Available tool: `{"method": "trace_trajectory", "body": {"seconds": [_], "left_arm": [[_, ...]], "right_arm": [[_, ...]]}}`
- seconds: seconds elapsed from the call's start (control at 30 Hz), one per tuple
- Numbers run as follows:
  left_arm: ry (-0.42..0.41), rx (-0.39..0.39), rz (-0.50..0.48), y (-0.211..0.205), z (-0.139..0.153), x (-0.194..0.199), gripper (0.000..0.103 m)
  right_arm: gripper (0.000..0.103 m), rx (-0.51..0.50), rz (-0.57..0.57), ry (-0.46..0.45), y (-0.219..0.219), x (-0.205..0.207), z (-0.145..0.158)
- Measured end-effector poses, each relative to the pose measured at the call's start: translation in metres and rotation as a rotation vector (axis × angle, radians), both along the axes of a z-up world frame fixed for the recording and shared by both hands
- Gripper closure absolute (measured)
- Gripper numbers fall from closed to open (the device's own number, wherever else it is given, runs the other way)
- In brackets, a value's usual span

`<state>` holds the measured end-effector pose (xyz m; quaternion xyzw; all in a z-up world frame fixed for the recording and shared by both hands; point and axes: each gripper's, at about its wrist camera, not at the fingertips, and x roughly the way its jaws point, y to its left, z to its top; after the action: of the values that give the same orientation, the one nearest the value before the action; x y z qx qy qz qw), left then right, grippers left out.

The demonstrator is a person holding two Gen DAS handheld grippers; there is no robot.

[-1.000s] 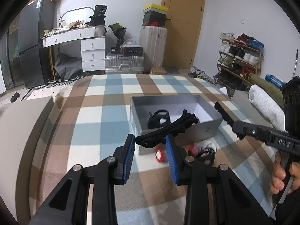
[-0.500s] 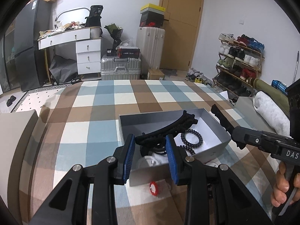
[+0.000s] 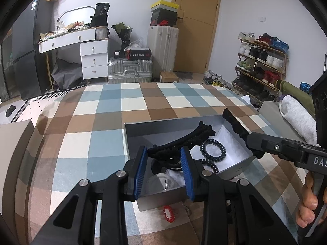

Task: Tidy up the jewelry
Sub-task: 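Carry both black combs over the grey box with both tools, then open both tools to drop the combs into the grey box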

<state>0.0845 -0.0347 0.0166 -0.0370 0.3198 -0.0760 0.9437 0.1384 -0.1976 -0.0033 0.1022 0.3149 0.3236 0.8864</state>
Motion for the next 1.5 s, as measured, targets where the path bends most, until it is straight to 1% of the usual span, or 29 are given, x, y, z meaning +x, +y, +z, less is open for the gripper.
{"method": "trace_trajectory", "body": {"seconds": [0.13, 0.3, 0.8, 0.93, 1.0, 1.07, 1.13, 1.17, 1.2, 1.23, 1.27, 1.3, 1.33, 1.37, 1.4, 1.5], "left_arm": [[-0.002, 0.001, 0.001, -0.002, 0.001, 0.000, 0.075], [0.004, 0.000, -0.005, -0.004, 0.000, 0.000, 0.075], [0.010, 0.017, -0.010, -0.009, -0.003, 0.002, 0.075], [0.010, 0.012, -0.011, -0.008, -0.004, 0.001, 0.075], [0.011, 0.009, -0.011, -0.008, -0.004, 0.002, 0.075], [0.013, -0.002, -0.012, -0.007, -0.004, 0.001, 0.075], [0.009, -0.030, -0.017, -0.005, -0.001, -0.001, 0.075], [0.006, -0.036, -0.019, -0.004, 0.000, -0.002, 0.072], [0.005, -0.037, -0.016, -0.003, 0.001, -0.003, 0.063], [0.005, -0.038, -0.014, -0.003, 0.002, -0.003, 0.056], [0.002, -0.047, -0.027, -0.003, 0.003, -0.004, 0.046], [-0.002, -0.053, -0.037, -0.004, 0.003, -0.005, 0.037], [-0.007, -0.054, -0.044, -0.006, 0.004, -0.007, 0.033], [-0.013, -0.050, -0.046, -0.007, 0.005, -0.008, 0.027], [-0.016, -0.041, -0.046, -0.009, 0.006, -0.010, 0.021], [-0.020, -0.031, -0.050, -0.010, 0.007, -0.014, 0.021]], "right_arm": [[0.086, 0.024, -0.013, 0.027, 0.001, 0.007, -0.003], [0.086, 0.030, -0.023, 0.045, 0.003, 0.011, -0.006], [0.086, 0.023, -0.038, 0.060, 0.007, 0.017, -0.012], [0.085, 0.021, -0.041, 0.062, 0.006, 0.018, -0.013], [0.083, 0.023, -0.036, 0.068, 0.006, 0.020, -0.013], [0.083, 0.032, -0.033, 0.070, 0.005, 0.020, -0.013], [0.075, 0.035, -0.036, 0.068, 0.004, 0.019, -0.012], [0.069, 0.032, -0.043, 0.063, 0.003, 0.018, -0.011], [0.067, 0.028, -0.051, 0.052, 0.001, 0.016, -0.010], [0.067, 0.024, -0.050, 0.042, 0.001, 0.014, -0.009], [0.065, 0.019, -0.046, 0.032, 0.000, 0.011, -0.007], [0.058, 0.010, -0.045, 0.021, -0.001, 0.008, -0.005], [0.052, 0.000, -0.047, 0.013, -0.002, 0.005, -0.004], [0.036, -0.014, -0.052, 0.003, -0.004, 0.002, -0.003], [0.024, -0.029, -0.063, -0.014, -0.006, -0.002, -0.002], [0.013, -0.067, -0.091, -0.051, -0.013, -0.010, 0.000]]}}
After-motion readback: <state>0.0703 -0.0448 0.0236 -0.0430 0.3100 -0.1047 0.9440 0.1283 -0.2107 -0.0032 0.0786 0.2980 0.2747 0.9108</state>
